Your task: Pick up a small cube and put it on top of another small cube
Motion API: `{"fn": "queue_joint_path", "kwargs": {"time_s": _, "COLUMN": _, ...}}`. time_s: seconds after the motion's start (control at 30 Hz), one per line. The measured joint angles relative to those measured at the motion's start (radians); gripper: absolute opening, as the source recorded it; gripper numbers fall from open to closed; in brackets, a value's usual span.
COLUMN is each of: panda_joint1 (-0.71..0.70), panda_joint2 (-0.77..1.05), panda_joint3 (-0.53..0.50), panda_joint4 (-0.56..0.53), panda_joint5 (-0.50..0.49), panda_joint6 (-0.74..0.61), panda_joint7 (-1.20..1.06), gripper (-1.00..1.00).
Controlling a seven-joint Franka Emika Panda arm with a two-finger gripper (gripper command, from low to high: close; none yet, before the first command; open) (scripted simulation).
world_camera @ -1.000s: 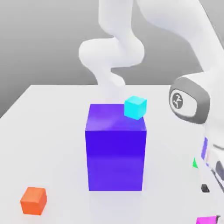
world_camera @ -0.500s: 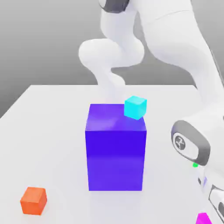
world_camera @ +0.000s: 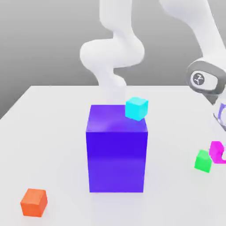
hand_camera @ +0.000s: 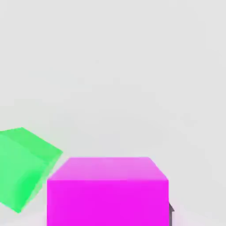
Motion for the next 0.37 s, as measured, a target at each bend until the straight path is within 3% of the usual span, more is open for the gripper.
{"fn": "queue_joint_path", "kwargs": {"time_s": 0.1, "panda_joint1": 0.104, "panda_joint2": -0.051, "panda_joint3": -0.001, "panda_joint4": -0.079, "panda_joint5": 0.047, "panda_joint6": 0.037, "panda_joint7": 0.059, "gripper": -1.0}}
{"fn": "queue_joint_path", "kwargs": {"time_s": 0.27, "panda_joint1": 0.135, "panda_joint2": 0.107, "panda_joint3": -0.107, "panda_joint4": -0.083, "panda_joint5": -0.099, "panda_joint6": 0.191, "panda_joint7": 0.183, "gripper": -1.0}}
{"fn": "queue_joint_path", "kwargs": {"time_s": 0.3, "panda_joint1": 0.144, "panda_joint2": 0.126, "panda_joint3": -0.121, "panda_joint4": -0.082, "panda_joint5": -0.115, "panda_joint6": 0.208, "panda_joint7": 0.194, "gripper": 1.0}}
{"fn": "queue_joint_path", "kwargs": {"time_s": 0.37, "panda_joint1": 0.144, "panda_joint2": 0.126, "panda_joint3": -0.121, "panda_joint4": -0.082, "panda_joint5": -0.115, "panda_joint6": 0.208, "panda_joint7": 0.194, "gripper": 1.0}}
